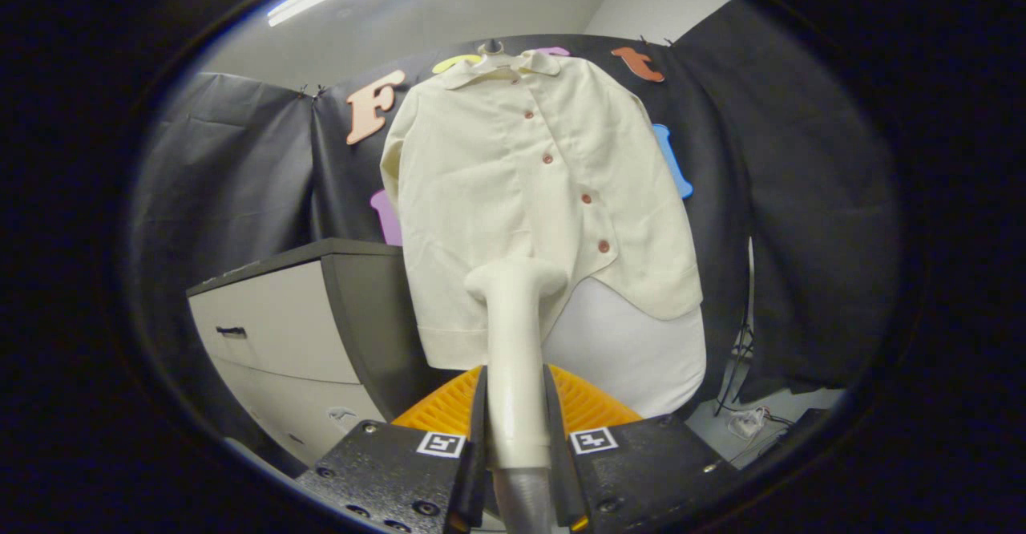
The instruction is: Iron the clothes twice with a garment steamer, once on the left side and once on the right side.
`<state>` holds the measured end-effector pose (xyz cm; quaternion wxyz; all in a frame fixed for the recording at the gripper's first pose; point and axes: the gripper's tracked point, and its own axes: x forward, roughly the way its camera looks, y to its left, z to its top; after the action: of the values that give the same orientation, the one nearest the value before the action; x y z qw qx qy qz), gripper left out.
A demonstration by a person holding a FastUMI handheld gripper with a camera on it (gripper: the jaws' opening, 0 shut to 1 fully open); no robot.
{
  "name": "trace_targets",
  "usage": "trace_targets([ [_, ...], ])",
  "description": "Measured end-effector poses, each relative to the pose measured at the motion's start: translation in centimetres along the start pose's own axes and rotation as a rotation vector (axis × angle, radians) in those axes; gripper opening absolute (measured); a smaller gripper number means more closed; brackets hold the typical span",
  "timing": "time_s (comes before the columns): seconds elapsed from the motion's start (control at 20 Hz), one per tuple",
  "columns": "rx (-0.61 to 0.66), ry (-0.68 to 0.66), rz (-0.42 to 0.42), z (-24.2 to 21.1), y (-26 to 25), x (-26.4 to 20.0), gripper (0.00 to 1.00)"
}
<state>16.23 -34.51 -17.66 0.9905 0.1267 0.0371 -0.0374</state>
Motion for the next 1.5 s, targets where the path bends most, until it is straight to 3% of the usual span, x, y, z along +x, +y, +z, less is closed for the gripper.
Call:
trace_targets([
  [0.2,-0.018,-0.067,-0.011,5.1,-1.0,0.4,0.33],
  [0.55,0.002,-0.203,-0.037,18.2,-4.1,2.5,0.33],
  [0.95,0.015,-0.351,-0.064,31.7,-7.7,7.8,0.33],
  [1.15,0.020,-0.376,-0.062,33.4,-8.8,10.7,0.33],
  [1.5,0.098,-0.361,-0.035,28.3,-10.7,12.7,0.33],
])
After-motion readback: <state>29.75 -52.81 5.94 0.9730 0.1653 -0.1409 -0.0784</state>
